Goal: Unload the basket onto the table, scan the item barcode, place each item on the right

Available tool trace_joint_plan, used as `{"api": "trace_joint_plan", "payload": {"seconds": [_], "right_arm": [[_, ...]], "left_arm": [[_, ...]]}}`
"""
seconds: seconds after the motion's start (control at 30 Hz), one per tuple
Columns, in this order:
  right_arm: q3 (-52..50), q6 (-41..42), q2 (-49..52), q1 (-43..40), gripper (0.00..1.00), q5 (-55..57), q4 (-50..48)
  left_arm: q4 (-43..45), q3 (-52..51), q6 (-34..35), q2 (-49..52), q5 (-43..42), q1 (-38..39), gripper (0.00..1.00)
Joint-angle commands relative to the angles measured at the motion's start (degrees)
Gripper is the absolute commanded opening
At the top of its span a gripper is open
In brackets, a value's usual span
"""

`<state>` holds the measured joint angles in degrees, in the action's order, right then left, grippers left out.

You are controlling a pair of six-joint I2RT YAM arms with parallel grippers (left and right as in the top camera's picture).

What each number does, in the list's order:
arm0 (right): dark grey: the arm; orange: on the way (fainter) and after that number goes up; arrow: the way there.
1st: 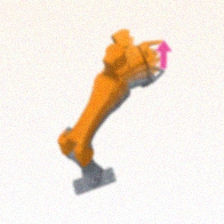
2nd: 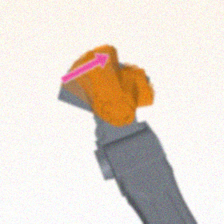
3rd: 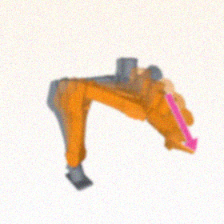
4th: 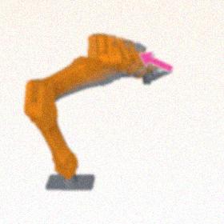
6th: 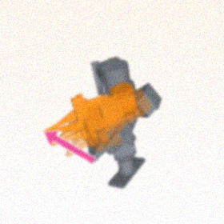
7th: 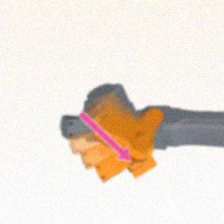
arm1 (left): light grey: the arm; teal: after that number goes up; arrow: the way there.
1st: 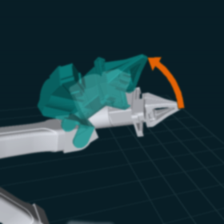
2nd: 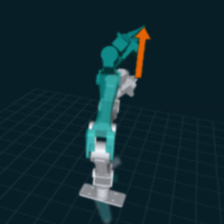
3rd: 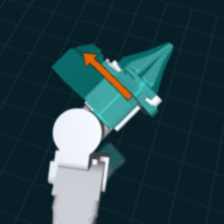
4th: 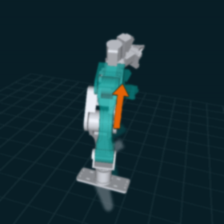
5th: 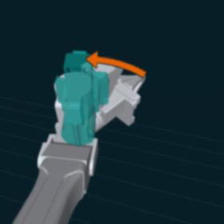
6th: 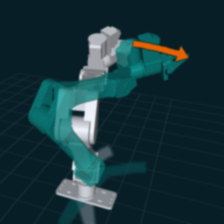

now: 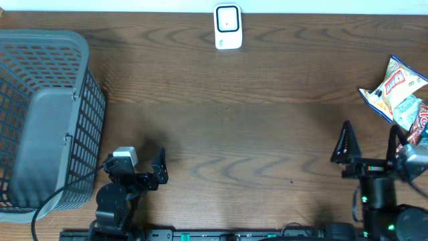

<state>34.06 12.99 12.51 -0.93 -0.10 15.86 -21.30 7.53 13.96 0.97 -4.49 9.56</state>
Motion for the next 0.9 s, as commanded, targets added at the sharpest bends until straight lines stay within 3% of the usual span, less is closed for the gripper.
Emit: {"api": "trace_joint_plan", "payload": {"seconds": [0.0, 0.2, 0.4, 0.63, 0.77, 0.87], "right_arm": [[-9.25, 0.28, -6.16, 0.33, 0.99, 1.05, -7.52], [-23.28, 0.24, -12.20, 0.11, 0.99, 1.07, -23.19], [-32.96, 0.24, -12.24, 0.17, 0.99, 1.33, -29.38], [-33.75, 0.22, -12.24, 0.24, 0.99, 1.97, -21.64], [-33.75, 0.22, -12.24, 0.28, 0.99, 1.95, -11.58], [-33.75, 0.07, -12.24, 0.37, 0.99, 1.46, -11.78]], "left_arm": [[-0.98, -0.90, 0.52, -0.31, 0.28, 0.22, 0.98], [-0.98, -0.90, 0.52, -0.31, 0.28, 0.22, 0.98], [-0.98, -0.90, 0.52, -0.31, 0.26, 0.22, 0.98], [-0.98, -0.90, 0.52, -0.31, 0.28, 0.22, 0.98], [-0.98, -0.90, 0.52, -0.31, 0.26, 0.22, 0.98], [-0.98, -0.90, 0.52, -0.31, 0.28, 0.22, 0.98]]}}
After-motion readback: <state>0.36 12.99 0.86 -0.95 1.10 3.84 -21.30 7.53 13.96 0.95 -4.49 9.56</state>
